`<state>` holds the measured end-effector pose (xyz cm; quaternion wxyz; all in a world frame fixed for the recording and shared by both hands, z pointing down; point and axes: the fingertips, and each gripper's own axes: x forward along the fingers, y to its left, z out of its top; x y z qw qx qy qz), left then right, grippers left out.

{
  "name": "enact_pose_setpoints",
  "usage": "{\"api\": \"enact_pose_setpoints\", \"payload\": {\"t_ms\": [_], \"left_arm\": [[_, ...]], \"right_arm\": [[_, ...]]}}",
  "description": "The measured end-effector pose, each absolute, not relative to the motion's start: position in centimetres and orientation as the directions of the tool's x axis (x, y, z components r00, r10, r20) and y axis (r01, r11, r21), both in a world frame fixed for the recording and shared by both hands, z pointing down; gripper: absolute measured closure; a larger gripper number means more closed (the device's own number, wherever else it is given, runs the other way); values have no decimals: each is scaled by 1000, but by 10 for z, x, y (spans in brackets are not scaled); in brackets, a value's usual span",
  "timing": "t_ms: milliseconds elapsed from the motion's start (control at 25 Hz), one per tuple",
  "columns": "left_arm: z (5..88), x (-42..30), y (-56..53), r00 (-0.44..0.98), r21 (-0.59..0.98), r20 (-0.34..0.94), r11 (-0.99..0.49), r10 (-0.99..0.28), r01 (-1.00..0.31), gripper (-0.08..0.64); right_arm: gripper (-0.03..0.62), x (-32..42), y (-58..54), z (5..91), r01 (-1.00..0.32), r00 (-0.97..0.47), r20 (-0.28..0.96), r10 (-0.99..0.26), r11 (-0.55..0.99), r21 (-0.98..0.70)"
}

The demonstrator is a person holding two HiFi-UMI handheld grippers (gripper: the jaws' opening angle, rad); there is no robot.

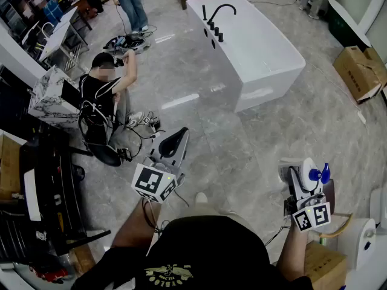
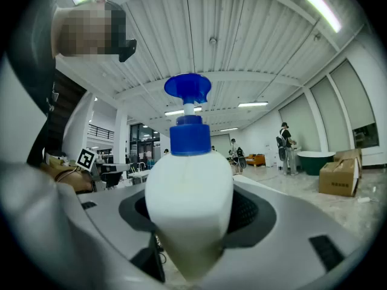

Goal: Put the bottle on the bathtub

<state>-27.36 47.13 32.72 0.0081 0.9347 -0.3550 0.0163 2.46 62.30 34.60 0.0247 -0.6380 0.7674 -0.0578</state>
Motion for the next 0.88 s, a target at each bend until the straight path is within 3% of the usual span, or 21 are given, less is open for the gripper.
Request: {"api": "enact_pose_setpoints", "payload": {"t_ms": [400,880], "left_arm": [[330,-316,428,743,18,43,-743,-668,-669,549],[347,-296,384,751,53,54,-749,-658,-660,549]], "right_arm": [[328,-16,577,324,-981,-179,27,-984,176,-85],[329,18,516,337,-976,-201,29,-979,198,-87]]}}
